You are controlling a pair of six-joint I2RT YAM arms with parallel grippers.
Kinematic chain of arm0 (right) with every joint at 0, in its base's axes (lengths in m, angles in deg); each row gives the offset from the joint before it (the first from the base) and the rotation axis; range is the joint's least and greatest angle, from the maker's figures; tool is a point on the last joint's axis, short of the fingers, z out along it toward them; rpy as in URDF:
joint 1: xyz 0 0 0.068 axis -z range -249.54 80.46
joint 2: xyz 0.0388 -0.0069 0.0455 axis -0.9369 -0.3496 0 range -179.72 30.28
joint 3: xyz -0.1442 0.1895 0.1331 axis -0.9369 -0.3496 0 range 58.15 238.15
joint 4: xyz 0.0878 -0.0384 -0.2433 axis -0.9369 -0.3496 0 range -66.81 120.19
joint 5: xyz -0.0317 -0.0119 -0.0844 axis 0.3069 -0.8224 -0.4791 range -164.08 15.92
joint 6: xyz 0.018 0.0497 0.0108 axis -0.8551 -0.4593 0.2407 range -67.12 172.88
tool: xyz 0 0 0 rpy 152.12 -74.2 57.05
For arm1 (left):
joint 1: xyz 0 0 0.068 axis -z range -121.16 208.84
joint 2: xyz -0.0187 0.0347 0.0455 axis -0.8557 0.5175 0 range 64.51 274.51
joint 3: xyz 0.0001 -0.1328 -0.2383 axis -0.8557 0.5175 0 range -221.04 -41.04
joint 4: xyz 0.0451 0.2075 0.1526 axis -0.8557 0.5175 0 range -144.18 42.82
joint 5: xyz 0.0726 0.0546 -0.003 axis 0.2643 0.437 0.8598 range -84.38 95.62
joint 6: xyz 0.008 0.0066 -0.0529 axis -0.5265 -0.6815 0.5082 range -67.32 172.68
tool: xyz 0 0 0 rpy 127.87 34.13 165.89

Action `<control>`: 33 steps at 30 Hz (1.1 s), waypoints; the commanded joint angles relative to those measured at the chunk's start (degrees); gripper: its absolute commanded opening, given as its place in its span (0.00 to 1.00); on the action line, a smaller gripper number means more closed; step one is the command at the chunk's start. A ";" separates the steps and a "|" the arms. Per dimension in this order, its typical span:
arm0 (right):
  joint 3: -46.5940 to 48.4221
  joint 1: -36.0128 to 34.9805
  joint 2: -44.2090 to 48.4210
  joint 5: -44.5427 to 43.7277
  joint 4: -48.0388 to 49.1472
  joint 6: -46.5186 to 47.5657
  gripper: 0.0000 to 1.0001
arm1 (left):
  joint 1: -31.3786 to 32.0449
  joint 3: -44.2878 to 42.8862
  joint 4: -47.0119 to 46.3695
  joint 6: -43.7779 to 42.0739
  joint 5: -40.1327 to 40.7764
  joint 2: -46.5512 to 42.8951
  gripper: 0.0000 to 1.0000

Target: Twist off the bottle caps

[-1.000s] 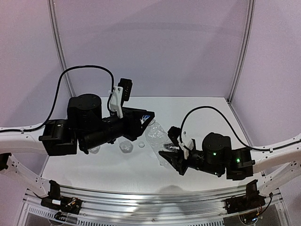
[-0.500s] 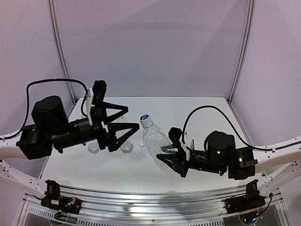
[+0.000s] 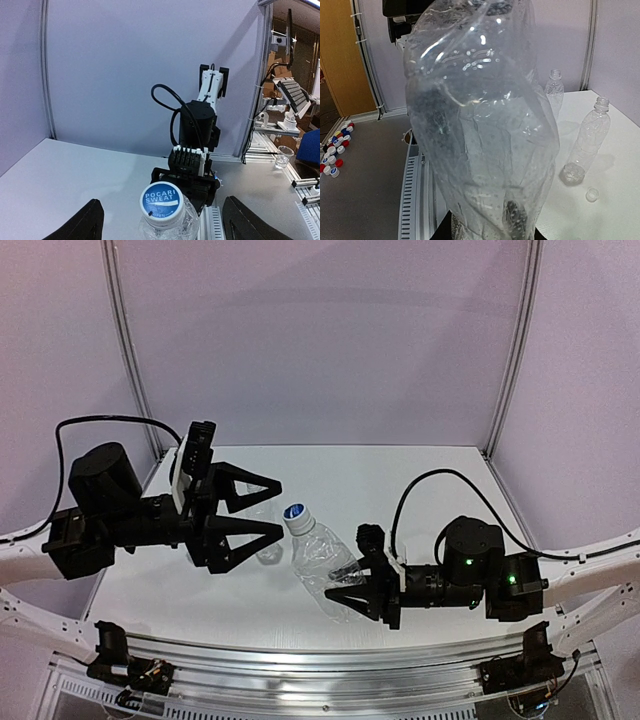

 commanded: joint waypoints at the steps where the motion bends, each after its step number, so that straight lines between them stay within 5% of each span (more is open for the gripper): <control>1: 0.20 -0.37 -1.02 2.76 0.96 0.51 0.28 | -0.38 0.57 -1.83 0.30 -5.09 0.83 0.79; 14: 0.33 -0.50 -1.00 2.68 0.60 0.43 0.28 | -0.24 -1.67 -0.82 0.30 -6.93 4.41 0.65; 26: 0.82 -0.49 -1.35 1.31 -0.08 0.49 0.27 | -0.30 -1.78 -0.78 1.28 -5.66 4.24 0.26; 33: 1.53 -0.49 -1.46 -12.38 -1.99 -0.71 0.25 | -0.30 -4.62 1.73 7.72 6.30 6.95 0.16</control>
